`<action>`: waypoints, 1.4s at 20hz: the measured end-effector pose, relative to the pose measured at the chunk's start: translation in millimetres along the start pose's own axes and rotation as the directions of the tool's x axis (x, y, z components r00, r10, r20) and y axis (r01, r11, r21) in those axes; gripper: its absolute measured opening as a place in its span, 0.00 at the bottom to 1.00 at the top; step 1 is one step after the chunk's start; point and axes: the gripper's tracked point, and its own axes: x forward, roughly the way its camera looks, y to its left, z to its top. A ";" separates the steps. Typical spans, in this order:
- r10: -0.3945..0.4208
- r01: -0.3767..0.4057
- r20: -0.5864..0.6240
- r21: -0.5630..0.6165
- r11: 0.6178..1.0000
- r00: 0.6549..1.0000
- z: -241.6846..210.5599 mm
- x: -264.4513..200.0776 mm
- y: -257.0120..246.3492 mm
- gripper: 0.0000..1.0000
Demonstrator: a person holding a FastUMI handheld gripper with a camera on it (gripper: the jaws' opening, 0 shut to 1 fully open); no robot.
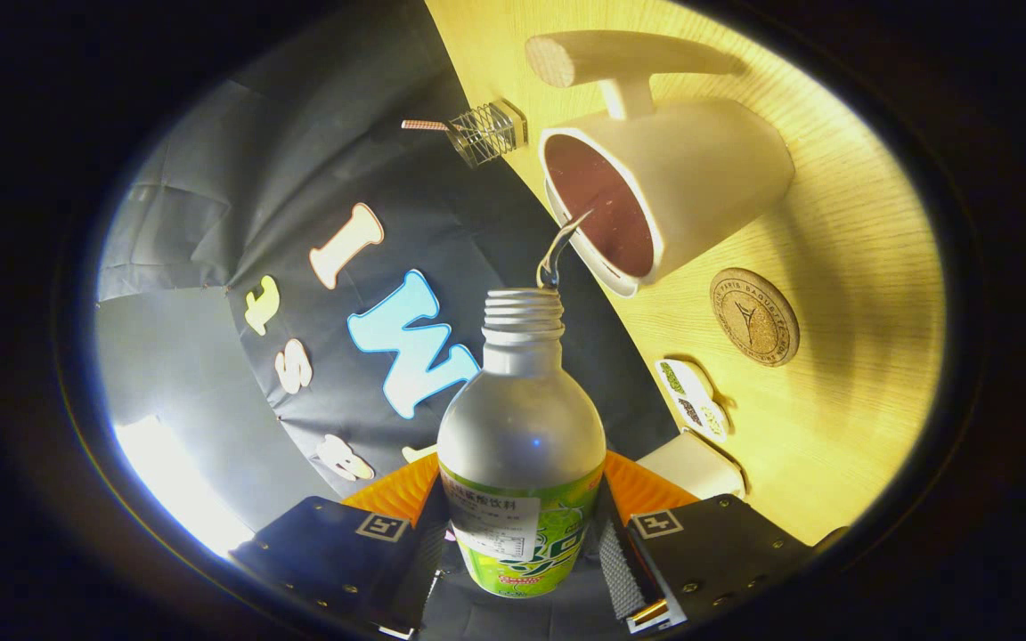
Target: Take the bottle from table, then pour the juice into the cup, finally place the bottle on the coaster
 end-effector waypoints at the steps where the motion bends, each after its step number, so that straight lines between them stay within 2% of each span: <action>1: 0.002 -0.002 0.003 0.002 1.000 1.000 0.9 0.2 0.4 0.76; 14: 0.005 -0.008 0.038 0.085 0.996 0.999 7.2 9.4 17.2 0.76; 28: 0.010 -0.016 0.055 0.110 0.994 0.998 20.7 13.9 25.8 0.76</action>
